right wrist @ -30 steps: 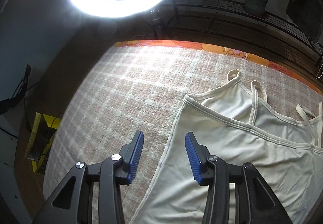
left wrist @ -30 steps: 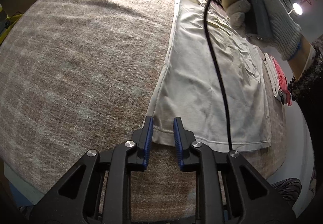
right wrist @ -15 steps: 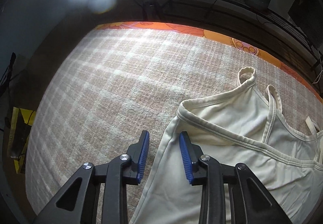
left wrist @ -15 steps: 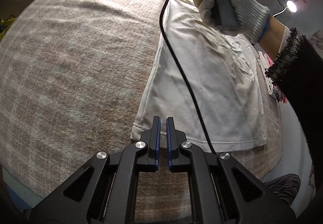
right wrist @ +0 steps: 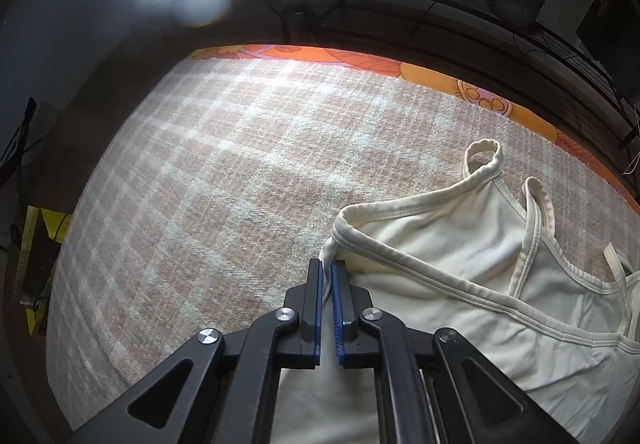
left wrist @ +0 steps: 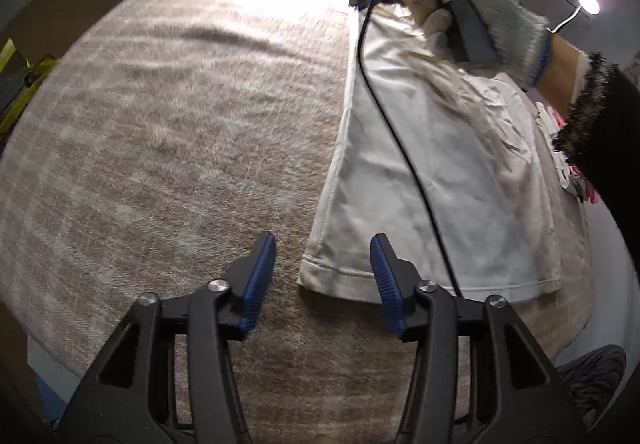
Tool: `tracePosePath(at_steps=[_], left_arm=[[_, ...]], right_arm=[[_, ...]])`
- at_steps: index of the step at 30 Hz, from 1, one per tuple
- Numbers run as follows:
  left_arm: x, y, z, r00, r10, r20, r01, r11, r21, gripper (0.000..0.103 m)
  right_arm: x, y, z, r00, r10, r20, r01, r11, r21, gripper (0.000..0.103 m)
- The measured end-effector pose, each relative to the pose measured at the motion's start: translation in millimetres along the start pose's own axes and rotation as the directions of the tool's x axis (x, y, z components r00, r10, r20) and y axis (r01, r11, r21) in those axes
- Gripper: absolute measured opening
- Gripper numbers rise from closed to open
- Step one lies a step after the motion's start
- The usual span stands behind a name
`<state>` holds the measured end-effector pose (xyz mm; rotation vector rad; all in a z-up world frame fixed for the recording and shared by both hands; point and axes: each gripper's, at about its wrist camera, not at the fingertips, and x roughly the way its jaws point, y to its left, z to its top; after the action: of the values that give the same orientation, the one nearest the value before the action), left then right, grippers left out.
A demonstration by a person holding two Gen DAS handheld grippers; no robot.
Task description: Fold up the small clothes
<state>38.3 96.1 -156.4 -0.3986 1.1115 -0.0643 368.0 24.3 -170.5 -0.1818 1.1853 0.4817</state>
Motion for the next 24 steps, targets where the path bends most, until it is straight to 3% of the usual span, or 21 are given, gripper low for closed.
tracePosePath(at_steps=[1,3,4,8,15,19,24], left_arm=[[4,2,0,1.0,-0.015,-0.018,0.015,1.0,0.002,0.048],[5,-2,0,1.0,-0.012,-0.006,0.012,0.999,0.037,0.014],[8,-4,0,1.0,-0.02,-0.021,0.021,0.998,0.053,0.002],[-3,-14,0,0.998,-0.06,0.021,0.059,0.996,0.07,0.002],[-29,-50,-7,0.99,-0.091,0.108,0.064,0.971,0.231,0.002],[-33,-66,-8,0.986,-0.126,0.111,0.092,0.957,0.274,0.002],[-28,-94,-12,0.981,-0.188,0.055,0.163,0.939,0.302,0.002]], right_arm=[[0,0,0,1.0,0.003,0.0,-0.003,1.0,0.001,0.002],[0,0,1,1.0,0.008,0.0,-0.008,1.0,0.001,0.002],[-1,-2,1,1.0,0.01,0.001,-0.01,1.0,0.001,0.002],[-4,-5,1,1.0,0.028,0.009,-0.028,1.0,0.0,0.0],[-32,-23,-4,0.994,0.084,0.07,-0.084,0.996,0.004,0.0],[-56,-47,-8,0.989,0.102,0.106,-0.106,0.994,0.027,0.0],[-82,-83,-19,0.986,0.093,0.139,-0.102,0.993,0.054,0.0]])
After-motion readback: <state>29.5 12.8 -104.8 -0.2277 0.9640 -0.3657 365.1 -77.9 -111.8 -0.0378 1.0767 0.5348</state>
